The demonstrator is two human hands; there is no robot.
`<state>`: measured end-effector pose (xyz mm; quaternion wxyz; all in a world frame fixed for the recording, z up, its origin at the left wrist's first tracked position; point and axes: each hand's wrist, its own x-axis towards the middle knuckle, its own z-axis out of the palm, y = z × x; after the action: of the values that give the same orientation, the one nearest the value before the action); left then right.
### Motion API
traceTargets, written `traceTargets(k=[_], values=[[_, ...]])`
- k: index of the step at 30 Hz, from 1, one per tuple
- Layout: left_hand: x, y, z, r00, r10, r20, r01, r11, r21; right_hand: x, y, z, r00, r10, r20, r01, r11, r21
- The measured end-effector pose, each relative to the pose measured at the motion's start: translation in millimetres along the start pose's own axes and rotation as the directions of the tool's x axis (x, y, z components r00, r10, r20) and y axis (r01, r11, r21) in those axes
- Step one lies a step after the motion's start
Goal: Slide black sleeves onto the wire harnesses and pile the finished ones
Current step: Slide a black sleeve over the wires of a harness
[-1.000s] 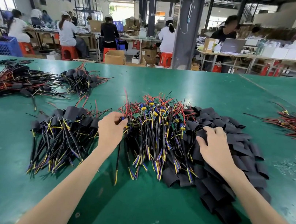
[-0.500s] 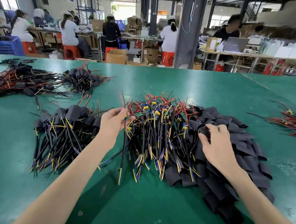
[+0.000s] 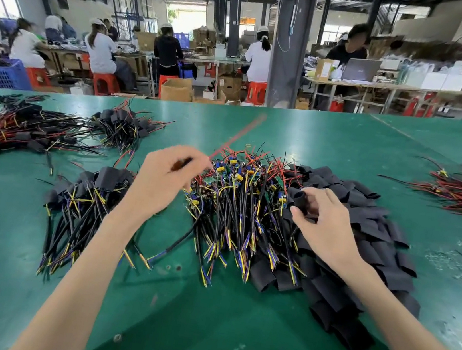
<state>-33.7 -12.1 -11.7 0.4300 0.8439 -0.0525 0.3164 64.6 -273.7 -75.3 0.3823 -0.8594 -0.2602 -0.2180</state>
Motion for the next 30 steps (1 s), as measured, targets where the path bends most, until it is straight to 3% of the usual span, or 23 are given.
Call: traceTargets(k=[3, 6, 20, 30], values=[[-7, -4, 10, 0.984, -0.017, 0.179, -0.027, 0.97, 0.24, -2, -5, -1, 0.996, -0.089, -0.008, 0.089, 0.996, -0.006], [-12, -6, 19, 0.966, -0.034, 0.256, -0.038, 0.962, 0.27, -3, -7, -1, 0.989, -0.147, 0.003, 0.147, 0.989, -0.002], [-16, -10, 21, 0.891, -0.071, 0.448, 0.136, 0.984, -0.115, -2, -5, -1, 0.996, -0.088, -0.006, 0.088, 0.985, 0.147], [-17, -9, 21, 0.856, -0.14, 0.498, 0.194, 0.979, -0.058, -1, -10, -5, 0.997, -0.082, -0.016, 0.083, 0.969, 0.233]])
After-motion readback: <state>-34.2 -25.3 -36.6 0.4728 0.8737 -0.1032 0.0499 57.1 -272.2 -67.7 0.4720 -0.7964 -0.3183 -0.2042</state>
